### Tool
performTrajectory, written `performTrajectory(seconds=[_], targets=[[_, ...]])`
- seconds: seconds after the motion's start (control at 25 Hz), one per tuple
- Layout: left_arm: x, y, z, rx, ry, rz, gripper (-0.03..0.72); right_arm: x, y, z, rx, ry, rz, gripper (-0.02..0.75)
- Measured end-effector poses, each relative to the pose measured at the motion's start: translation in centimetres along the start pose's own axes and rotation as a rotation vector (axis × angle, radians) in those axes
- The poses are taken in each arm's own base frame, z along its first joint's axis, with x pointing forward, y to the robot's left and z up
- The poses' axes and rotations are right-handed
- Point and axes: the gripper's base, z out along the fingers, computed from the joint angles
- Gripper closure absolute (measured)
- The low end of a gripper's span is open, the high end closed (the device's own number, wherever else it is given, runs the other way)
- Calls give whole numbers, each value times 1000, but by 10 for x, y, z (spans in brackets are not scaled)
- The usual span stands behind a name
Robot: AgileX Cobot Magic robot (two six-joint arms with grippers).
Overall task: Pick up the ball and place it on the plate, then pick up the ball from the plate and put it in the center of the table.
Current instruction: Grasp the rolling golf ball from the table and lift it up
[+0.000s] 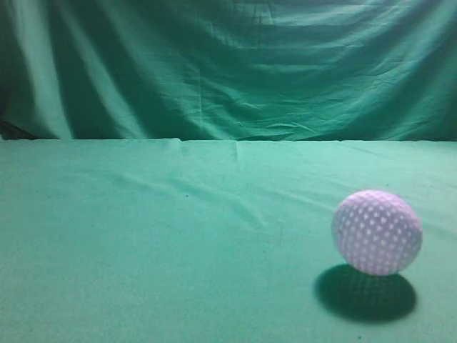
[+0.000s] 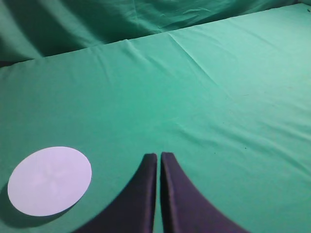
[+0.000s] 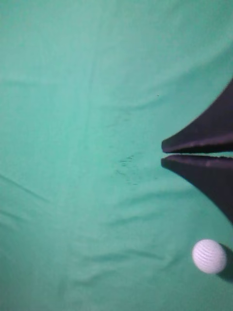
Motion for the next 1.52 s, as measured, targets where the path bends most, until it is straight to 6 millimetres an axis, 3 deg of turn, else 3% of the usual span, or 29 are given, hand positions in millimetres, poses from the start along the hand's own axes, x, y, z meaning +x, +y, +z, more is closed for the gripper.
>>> performTrajectory(seconds=[0.24, 0.68, 1.04, 1.24, 1.36, 1.52], targets=[[2, 0, 1, 2, 8, 21, 688, -17, 7, 21, -98, 174, -122, 738], [2, 0, 1, 2, 8, 42, 688, -25, 54, 74, -316, 435, -287, 738], [3, 1, 1, -8, 13, 65, 688, -30, 80, 111, -311, 573, -384, 738], [3, 1, 1, -8, 13, 67, 688, -23, 81, 128, -266, 646, -475, 738], [3, 1, 1, -8, 13, 67, 688, -20, 81, 134, -254, 668, -469, 590], [3, 1, 1, -8, 13, 67, 688, -19, 82, 142, -234, 672, -420, 307]])
